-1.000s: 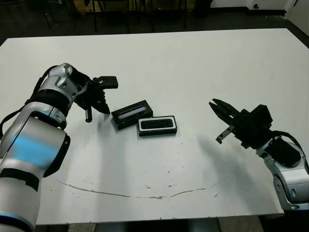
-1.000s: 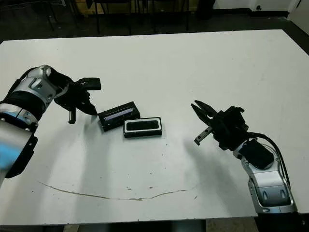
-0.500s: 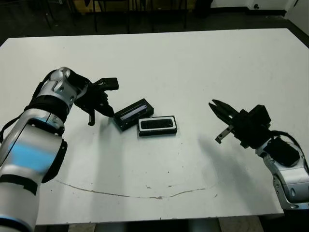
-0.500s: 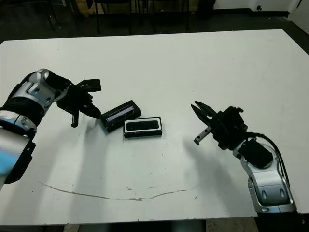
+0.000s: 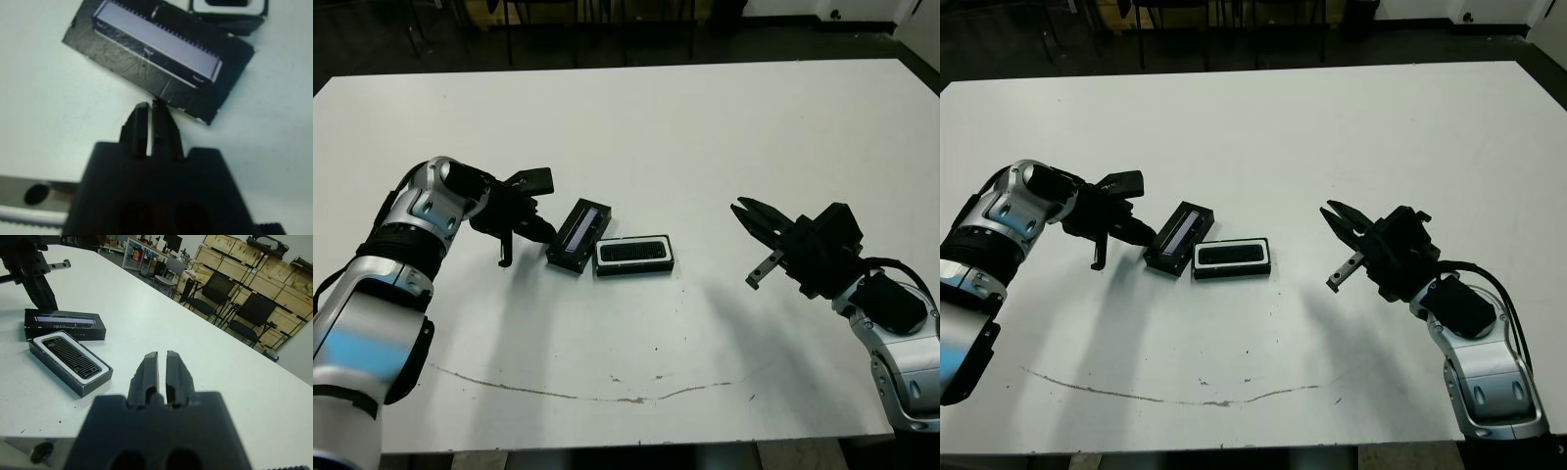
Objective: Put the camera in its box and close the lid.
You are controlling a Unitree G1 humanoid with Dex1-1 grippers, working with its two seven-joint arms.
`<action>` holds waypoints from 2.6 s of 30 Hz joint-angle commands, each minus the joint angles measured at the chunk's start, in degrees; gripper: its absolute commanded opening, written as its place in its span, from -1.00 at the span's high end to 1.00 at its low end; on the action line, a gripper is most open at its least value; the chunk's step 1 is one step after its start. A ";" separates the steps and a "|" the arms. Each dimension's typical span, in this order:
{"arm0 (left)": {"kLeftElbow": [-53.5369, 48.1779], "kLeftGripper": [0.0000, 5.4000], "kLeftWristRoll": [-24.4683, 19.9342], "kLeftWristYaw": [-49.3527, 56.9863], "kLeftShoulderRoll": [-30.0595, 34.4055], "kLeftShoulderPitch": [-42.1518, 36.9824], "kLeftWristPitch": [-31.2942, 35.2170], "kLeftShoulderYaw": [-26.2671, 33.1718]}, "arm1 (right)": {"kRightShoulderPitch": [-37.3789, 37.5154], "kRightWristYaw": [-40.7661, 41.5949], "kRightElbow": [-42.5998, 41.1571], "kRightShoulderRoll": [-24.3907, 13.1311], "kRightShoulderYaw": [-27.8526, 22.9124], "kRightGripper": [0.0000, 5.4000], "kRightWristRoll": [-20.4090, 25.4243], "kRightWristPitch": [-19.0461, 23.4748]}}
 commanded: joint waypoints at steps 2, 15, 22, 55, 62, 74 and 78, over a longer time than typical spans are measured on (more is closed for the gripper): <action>-1.52 1.00 2.43 4.73 1.87 4.45 1.41 -1.37 | 0.91 -0.38 -0.51 -0.61 0.22 1.00 -0.44 0.58; -32.09 1.00 6.32 53.10 0.35 26.09 21.02 12.65 | 2.74 0.18 6.53 0.63 -1.18 1.00 1.57 -7.93; -54.70 0.88 2.24 56.80 -3.13 37.11 26.88 18.43 | 4.03 -0.34 6.36 1.43 -1.57 1.00 3.28 -9.03; -93.10 -0.99 -32.95 59.97 -15.55 65.40 53.20 22.01 | 7.11 -2.62 -4.58 1.40 -1.57 1.00 4.59 0.05; -89.54 -0.99 -31.37 68.12 -22.34 65.79 50.51 16.24 | 7.16 -2.64 -4.08 0.99 -1.49 1.00 3.55 -1.44; -86.65 -0.99 -27.90 76.53 -25.97 65.42 48.70 12.44 | 7.16 -2.68 -4.79 0.88 -1.95 1.00 3.87 -0.72; -86.95 -0.99 -25.42 78.70 -25.34 65.38 49.23 10.78 | 7.37 -3.03 -5.27 0.89 -1.95 1.00 3.60 -0.34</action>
